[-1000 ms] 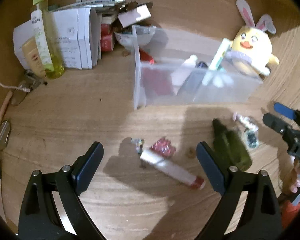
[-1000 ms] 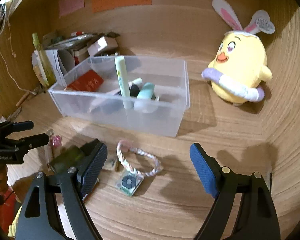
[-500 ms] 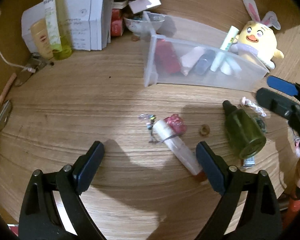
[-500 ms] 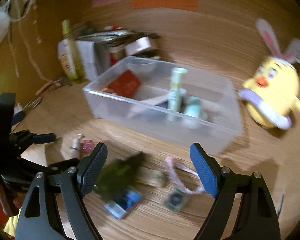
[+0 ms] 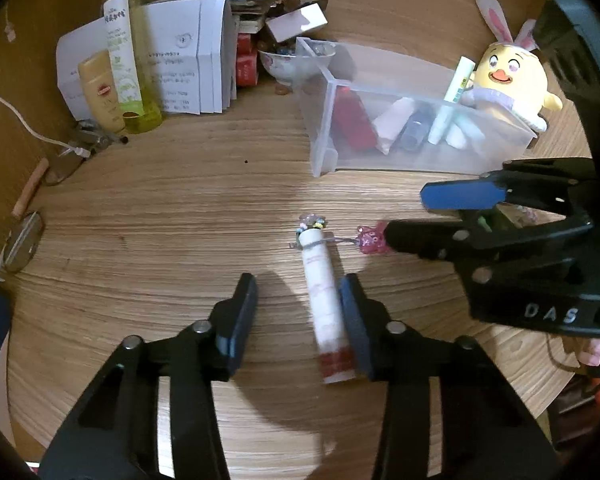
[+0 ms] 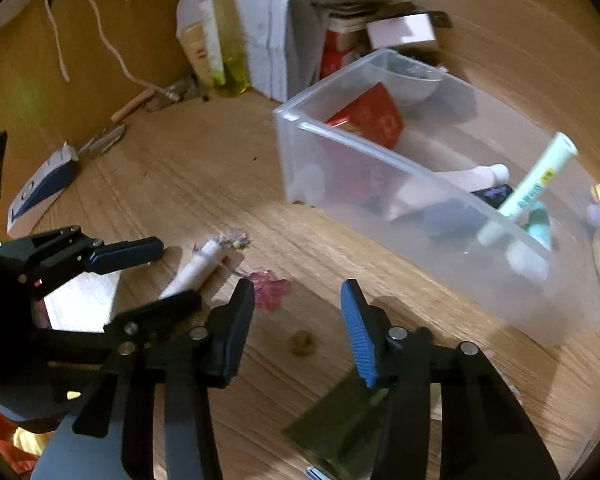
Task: Organize objects
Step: 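Grasp the white red-capped tube with the left tool while the right tool grasps the pink figurine, then drop the white tube into the box with the left tool while the right tool drops the figurine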
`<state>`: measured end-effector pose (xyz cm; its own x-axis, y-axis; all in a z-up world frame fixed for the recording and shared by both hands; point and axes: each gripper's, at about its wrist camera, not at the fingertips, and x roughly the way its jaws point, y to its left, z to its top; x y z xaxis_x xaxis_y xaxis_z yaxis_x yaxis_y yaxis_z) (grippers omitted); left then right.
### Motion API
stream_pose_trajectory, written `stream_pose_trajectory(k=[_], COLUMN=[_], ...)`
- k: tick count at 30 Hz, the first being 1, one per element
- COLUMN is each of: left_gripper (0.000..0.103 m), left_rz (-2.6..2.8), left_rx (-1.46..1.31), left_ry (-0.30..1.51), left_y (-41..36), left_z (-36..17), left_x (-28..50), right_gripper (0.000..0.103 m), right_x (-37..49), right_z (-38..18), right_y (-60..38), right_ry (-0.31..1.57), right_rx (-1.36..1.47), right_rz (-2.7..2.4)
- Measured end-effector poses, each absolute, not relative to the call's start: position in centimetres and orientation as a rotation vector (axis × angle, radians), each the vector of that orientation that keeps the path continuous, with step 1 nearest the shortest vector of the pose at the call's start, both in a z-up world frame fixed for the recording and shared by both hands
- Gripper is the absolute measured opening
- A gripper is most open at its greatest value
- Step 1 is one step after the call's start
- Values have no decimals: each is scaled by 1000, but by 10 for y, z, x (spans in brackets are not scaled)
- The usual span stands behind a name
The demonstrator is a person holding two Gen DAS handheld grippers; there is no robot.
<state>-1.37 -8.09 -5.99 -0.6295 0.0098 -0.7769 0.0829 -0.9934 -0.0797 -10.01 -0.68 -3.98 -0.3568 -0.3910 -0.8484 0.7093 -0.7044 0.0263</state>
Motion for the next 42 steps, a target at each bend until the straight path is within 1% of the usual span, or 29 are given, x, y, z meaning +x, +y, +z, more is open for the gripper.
stream_pose_trajectory(k=[4, 7, 8, 9, 13, 14, 15, 19, 23, 30, 42], left_gripper=[30, 25, 21, 15, 15, 15, 15, 14, 14, 14, 14], left_rz=[-2807, -2814, -2816, -2818, -2819, -2819, -2822, -2825, -2819, -2829, -2904], left_rx=[1327, 1327, 1327, 1330, 1352, 1356, 1360, 1362, 1343, 1233, 1087], left_ry=[162, 157, 156, 151, 154, 154, 149, 126, 166, 226, 261], left_y=[-83, -85, -85, -85, -86, -85, -84, -80, -84, -100, -94], left_z=[-61, -61, -61, -61, -61, -61, -61, -61, -58, -33, 6], left_x=[-13, -12, -13, -13, -20, -22, -25, -30, -27, -16, -21], right_gripper=[41, 31, 26, 26, 24, 20, 19, 19, 19, 19, 19], right_x=[-96, -97, -97, -97, -95, -95, -95, -98, -100, -88, -85], right_z=[-44, -49, -50, -51, -49, -48, -45, -37, -34, -13, 37], right_y=[-17, -23, -24, -25, -22, -20, -18, -3, -1, 7, 65], right_ry=[498, 518, 523, 520, 516, 507, 497, 453, 419, 418, 236], right_rx=[1175, 1189, 1196, 1192, 1170, 1164, 1160, 1153, 1153, 1058, 936], right_rz=[-2080, -2069, -2065, -2067, -2082, -2089, -2100, -2126, -2142, -2203, -2358])
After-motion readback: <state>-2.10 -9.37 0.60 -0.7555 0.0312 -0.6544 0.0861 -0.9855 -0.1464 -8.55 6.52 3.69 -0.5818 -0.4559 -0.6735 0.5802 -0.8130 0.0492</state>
